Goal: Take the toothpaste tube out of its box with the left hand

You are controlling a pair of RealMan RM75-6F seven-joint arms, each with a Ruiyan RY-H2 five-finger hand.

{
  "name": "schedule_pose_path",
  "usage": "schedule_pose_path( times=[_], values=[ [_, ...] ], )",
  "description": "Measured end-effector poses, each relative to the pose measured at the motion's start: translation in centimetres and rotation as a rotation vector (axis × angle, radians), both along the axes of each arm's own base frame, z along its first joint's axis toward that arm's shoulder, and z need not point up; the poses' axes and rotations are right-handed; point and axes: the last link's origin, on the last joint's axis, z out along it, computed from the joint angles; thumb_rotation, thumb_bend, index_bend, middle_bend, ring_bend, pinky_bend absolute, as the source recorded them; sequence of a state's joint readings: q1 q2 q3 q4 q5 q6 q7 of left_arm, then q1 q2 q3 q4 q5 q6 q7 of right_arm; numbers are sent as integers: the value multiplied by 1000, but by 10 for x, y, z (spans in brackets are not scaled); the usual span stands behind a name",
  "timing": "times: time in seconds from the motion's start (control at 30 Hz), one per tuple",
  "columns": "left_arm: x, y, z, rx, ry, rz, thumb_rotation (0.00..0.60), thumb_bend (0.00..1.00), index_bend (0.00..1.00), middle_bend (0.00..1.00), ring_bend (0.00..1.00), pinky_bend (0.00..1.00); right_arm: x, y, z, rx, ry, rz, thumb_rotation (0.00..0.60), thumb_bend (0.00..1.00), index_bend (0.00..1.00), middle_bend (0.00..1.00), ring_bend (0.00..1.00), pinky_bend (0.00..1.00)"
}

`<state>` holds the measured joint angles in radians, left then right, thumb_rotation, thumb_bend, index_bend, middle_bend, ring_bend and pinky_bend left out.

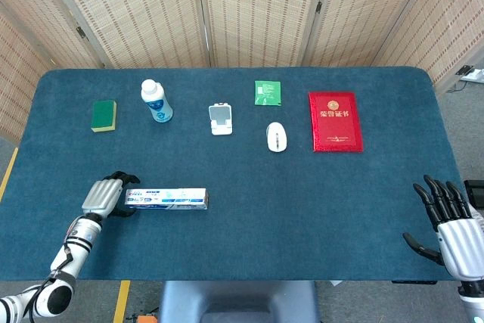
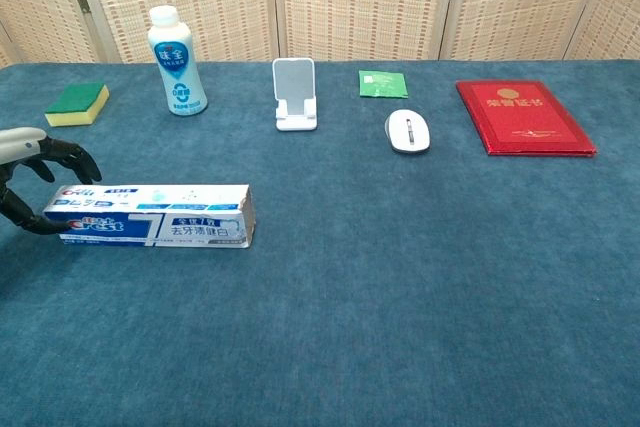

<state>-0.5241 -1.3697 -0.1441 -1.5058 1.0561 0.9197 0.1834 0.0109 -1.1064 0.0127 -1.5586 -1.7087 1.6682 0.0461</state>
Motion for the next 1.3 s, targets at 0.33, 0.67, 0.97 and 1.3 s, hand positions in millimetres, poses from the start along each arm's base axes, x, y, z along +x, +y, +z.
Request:
schedule_pose_path(
  times=[0.33, 0.67, 0.97, 1.3],
  values=[
    [0, 5, -4, 46, -60, 14, 600, 272, 459, 476, 260, 339, 0, -2, -1, 5, -5, -1, 600, 249, 0, 0, 0, 0],
    [3, 1, -1, 33, -66, -4, 600, 272, 472, 491, 272, 347, -1, 0, 0, -6, -7, 2, 600, 249, 0, 0, 0, 0],
    [17, -1, 6, 32, -39, -50, 600, 273, 477, 495, 272, 347, 0, 2, -1, 4, -10, 8, 600, 249, 0, 0, 0, 0],
    [53, -5, 26, 66, 83, -173, 600, 274, 474, 495, 253, 332, 2, 2, -5, 10, 10, 19, 600, 249, 0, 0, 0, 0]
  ],
)
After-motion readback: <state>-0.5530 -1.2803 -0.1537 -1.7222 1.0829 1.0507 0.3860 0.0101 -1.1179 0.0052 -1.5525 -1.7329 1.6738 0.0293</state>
